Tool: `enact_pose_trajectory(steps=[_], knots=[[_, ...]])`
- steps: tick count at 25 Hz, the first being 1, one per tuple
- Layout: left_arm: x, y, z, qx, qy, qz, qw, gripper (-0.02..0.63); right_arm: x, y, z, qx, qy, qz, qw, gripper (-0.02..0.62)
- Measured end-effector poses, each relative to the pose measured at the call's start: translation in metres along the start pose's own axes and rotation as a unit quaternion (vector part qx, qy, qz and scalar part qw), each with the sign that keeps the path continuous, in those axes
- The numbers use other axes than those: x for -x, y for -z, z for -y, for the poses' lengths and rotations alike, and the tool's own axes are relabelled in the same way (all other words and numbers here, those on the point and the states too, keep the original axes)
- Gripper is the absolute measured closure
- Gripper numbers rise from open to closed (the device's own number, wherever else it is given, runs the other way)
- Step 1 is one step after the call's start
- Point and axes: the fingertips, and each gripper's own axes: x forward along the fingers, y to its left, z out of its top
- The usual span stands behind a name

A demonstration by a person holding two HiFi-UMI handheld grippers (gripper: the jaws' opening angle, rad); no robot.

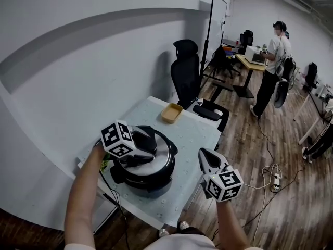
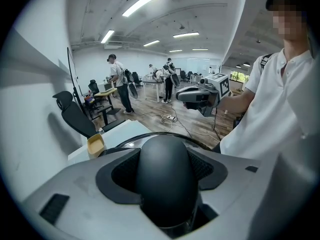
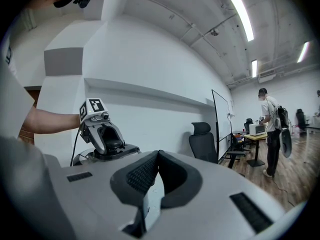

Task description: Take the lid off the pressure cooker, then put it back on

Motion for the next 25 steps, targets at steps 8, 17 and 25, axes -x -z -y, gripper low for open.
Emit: enact_pose_trajectory(steps=[8,17,25], knots=[[0.011,-0.031,-0.005,0.016,-0.009,0.055,0.9983,0.33,0.01,-0.003,0.012,0.002,0.008,0.003,1.0,0.595],[0.001,-0.057,-0.007,0.026,-0.035,0.052,0.9977,0.33,0.014,-0.009,0.024,0.004,0.004,0.015,1.0,0.595],[-0.037,-0.09,-0.028,0.061,-0.073,0.029,0.995,0.329,0.003,-0.014,0.074,-0.007,-0.027,0.03,0.999,0.595]])
